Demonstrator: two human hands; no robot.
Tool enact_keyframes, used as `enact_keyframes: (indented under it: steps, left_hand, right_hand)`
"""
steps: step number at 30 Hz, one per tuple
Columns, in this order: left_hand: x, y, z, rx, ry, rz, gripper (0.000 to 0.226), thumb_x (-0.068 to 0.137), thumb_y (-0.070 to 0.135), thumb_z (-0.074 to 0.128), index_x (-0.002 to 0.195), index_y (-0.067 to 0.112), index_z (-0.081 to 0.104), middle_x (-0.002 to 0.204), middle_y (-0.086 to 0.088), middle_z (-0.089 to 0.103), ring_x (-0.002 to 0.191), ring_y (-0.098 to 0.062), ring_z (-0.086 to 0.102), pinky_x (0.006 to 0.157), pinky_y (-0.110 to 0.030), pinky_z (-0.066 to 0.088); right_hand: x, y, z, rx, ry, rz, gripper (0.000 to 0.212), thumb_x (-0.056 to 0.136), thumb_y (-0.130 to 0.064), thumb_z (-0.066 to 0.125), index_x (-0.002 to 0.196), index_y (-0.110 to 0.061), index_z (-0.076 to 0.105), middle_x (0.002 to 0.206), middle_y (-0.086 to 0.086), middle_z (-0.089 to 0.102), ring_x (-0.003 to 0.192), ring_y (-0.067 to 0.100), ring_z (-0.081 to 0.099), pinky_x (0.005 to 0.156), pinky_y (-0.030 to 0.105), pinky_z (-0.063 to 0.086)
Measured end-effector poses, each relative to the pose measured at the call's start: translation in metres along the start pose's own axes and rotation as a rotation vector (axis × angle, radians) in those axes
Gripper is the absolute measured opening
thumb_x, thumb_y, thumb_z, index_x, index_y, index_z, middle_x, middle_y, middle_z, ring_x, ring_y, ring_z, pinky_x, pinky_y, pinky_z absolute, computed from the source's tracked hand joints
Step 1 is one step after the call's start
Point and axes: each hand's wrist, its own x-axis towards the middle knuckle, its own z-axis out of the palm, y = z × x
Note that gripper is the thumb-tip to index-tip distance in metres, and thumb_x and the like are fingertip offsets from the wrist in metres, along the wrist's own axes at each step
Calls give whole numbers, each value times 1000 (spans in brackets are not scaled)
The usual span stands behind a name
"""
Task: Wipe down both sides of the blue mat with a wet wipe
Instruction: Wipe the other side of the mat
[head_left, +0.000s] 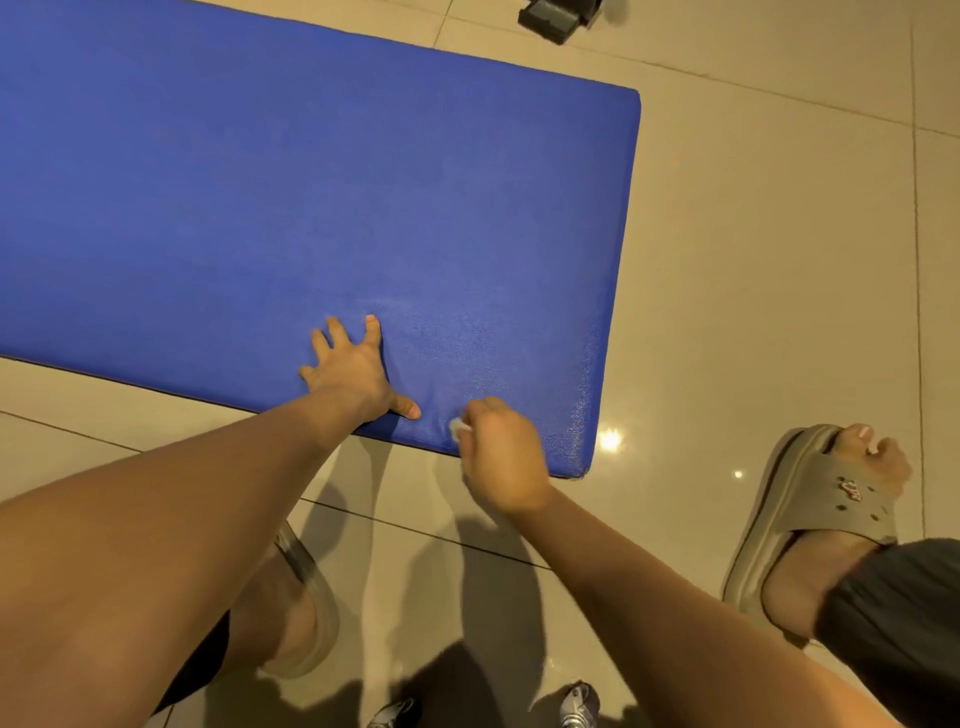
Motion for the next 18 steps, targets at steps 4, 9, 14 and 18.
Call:
enact_keyframes:
  steps: [4,9,14,18]
  left_hand:
    - [2,0,3,22,15,-1,151,46,75,87,159,33,-4,163,-17,-6,151,-41,-2,111,-68,30]
    - [4,4,0,25,6,-9,153,41,72,90,158,31,0,160,-20,-1,148,-43,4,107,-66,35]
    - [3,4,-1,31,7,-10,154,42,73,90,158,31,-2,160,-20,-1,148,-43,5,107,-65,36]
    - [3,3,2,35,15,-8,154,43,74,88,158,32,-4,160,-19,-2,149,-43,3,108,-65,35]
  right_hand:
    - [17,-22,7,-22,-11,-20,11,101,-20,51,102,-11,57,103,11,59,85,35,60,65,37,36]
    - [-19,44,-28,-46,63,73,15,101,-26,51,95,-15,59,97,7,60,80,33,59,64,36,41]
    - [-41,82,-54,-86,158,304,14,93,-18,57,80,-16,52,83,6,62,70,30,59,58,30,32]
    - [-17,40,-25,46,187,336,15,96,-18,53,82,-15,50,87,10,64,76,35,60,61,34,35]
